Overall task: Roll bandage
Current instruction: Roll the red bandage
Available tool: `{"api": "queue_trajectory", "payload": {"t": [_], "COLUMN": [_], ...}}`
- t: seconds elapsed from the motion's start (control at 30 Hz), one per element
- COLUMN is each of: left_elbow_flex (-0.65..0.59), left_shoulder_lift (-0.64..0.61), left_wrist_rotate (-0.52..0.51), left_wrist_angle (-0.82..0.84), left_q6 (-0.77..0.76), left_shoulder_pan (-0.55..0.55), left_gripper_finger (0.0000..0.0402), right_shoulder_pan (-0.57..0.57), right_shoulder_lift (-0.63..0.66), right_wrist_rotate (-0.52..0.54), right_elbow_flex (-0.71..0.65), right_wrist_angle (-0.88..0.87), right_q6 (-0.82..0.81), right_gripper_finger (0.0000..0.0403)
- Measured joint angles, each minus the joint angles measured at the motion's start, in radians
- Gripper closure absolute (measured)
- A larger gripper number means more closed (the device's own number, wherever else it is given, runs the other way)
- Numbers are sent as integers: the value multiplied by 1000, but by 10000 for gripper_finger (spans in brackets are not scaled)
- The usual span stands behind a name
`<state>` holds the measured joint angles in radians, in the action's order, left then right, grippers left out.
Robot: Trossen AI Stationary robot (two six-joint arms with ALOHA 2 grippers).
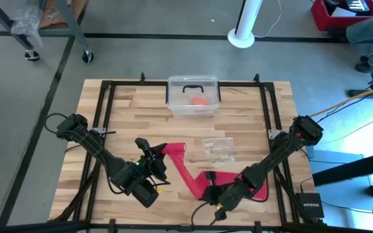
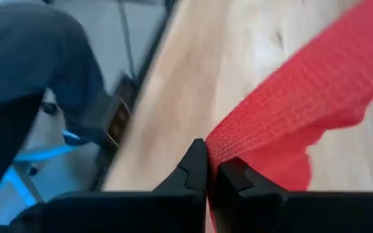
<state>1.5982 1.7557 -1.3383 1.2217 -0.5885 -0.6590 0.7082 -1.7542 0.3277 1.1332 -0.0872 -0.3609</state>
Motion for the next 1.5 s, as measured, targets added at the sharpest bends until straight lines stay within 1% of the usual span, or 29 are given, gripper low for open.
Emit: {"api": "queue_trajectory", "payload": {"t": [0.07, 0.17, 0.27, 0.37, 0.53, 0.67, 0.8, 0.87, 0.9, 1.0, 1.03, 1.17, 1.27, 1.33, 1.4, 1.43, 1.5], "left_elbow_flex": [0, 0, 0, 0, 0, 0, 0, 0, 0, 0, 0, 0, 0, 0, 0, 0, 0], "left_shoulder_lift": [0, 0, 0, 0, 0, 0, 0, 0, 0, 0, 0, 0, 0, 0, 0, 0, 0], "left_wrist_rotate": [10, 44, 53, 53, 54, 53, 54, 53, 53, 54, 55, 58, 59, 58, 57, 56, 55], "left_wrist_angle": [-2, -5, -7, -8, -11, -40, -56, -55, -55, -56, -58, -59, -61, -61, -61, -60, -59], "left_q6": [21, 52, 64, 65, 65, 75, 99, 93, 86, 60, 49, 37, 35, 35, 34, 33, 32], "left_shoulder_pan": [0, 1, -1, -6, -7, -7, -7, -7, -7, -6, -6, -6, -6, -6, -6, -6, -6], "left_gripper_finger": [347, 347, 347, 347, 347, 347, 347, 347, 347, 347, 347, 347, 347, 347, 347, 347, 347], "right_shoulder_pan": [-2, -10, -17, -22, -21, -21, -21, -20, -16, -6, -6, -9, -23, -22, -21, -20, -18], "right_shoulder_lift": [-1, -1, 18, 70, 171, 247, 277, 268, 255, 194, 174, 134, 135, 152, 164, 166, 166], "right_wrist_rotate": [19, 21, -3, -51, -130, -130, -40, -30, -57, -222, -260, -364, -442, -444, -409, -371, -236], "right_elbow_flex": [0, 0, 0, 7, 75, 123, 126, 123, 116, 99, 99, 101, 104, 130, 166, 184, 199], "right_wrist_angle": [-38, -43, -48, -64, -251, -352, -358, -339, -309, -270, -256, -200, -217, -220, -190, -180, -118], "right_q6": [-72, -140, -160, -160, -158, -131, -101, -130, -161, -188, -192, -244, -268, -265, -225, -187, -92], "right_gripper_finger": [398, 381, 348, 307, 247, 221, 214, 214, 214, 214, 214, 214, 214, 214, 214, 214, 214]}}
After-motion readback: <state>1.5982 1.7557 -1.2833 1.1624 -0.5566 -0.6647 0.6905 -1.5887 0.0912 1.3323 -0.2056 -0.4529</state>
